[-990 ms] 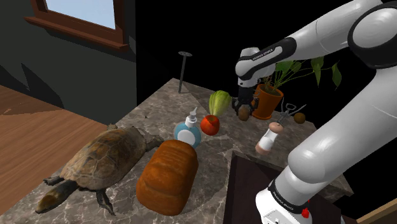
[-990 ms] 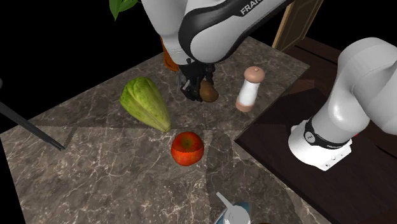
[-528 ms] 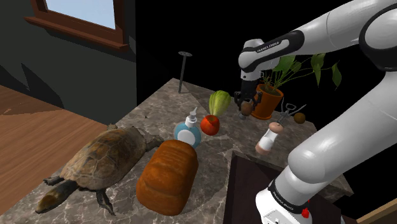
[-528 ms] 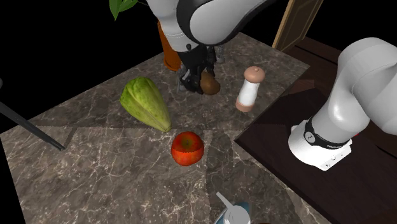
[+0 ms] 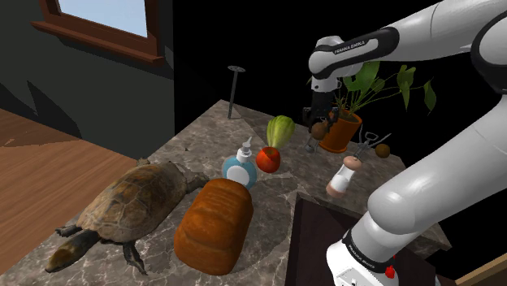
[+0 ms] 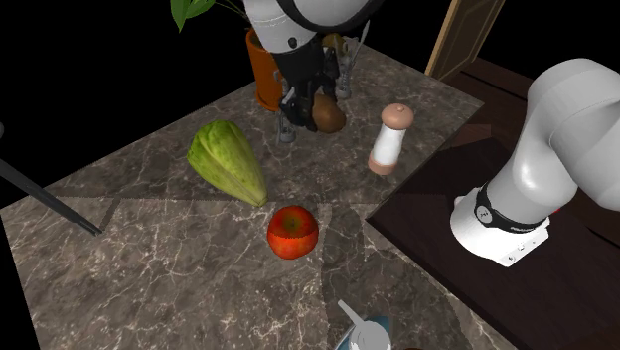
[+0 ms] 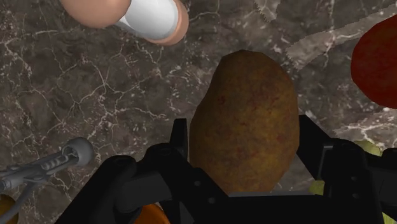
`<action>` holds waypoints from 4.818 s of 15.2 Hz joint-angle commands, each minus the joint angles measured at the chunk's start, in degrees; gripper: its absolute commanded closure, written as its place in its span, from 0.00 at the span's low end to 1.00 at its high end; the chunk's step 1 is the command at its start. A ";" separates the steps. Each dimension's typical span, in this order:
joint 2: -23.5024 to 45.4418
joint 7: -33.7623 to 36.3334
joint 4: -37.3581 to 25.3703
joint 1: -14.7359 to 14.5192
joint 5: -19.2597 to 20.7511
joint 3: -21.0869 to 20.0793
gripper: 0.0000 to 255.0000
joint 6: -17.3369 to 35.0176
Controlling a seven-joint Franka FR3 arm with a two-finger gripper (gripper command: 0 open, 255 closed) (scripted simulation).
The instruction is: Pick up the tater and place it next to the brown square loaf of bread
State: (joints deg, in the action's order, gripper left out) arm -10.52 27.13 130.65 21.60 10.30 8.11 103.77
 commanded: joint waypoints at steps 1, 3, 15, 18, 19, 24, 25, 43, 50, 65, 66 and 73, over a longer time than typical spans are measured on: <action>-0.64 -0.08 -0.89 -0.06 -0.05 -0.11 1.00 -1.56; -1.16 -0.24 -1.95 -0.08 -0.08 -0.18 1.00 -3.13; -8.49 5.28 0.42 -2.95 -2.65 -4.39 1.00 -8.91; -11.57 8.93 3.19 -4.76 -4.71 -7.00 1.00 -9.62; -12.50 10.16 3.98 -5.40 -5.48 -7.89 1.00 -9.85; -16.28 16.43 7.02 -8.79 -9.82 -12.58 1.00 -10.94; -16.85 17.71 7.44 -9.49 -10.77 -13.56 1.00 -11.13; -15.15 42.32 3.92 -21.28 -27.33 -32.64 1.00 -10.52; -8.22 52.87 -2.80 -24.11 -30.27 -40.57 1.00 -8.16; 11.55 72.21 -15.88 -28.70 -24.45 -52.49 1.00 0.01; 11.86 72.20 -15.36 -28.76 -24.30 -52.53 1.00 0.78; 14.44 72.38 -12.04 -29.23 -22.94 -52.73 1.00 6.14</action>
State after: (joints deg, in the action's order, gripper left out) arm 3.60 99.39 118.19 -7.50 -12.79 -44.54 109.18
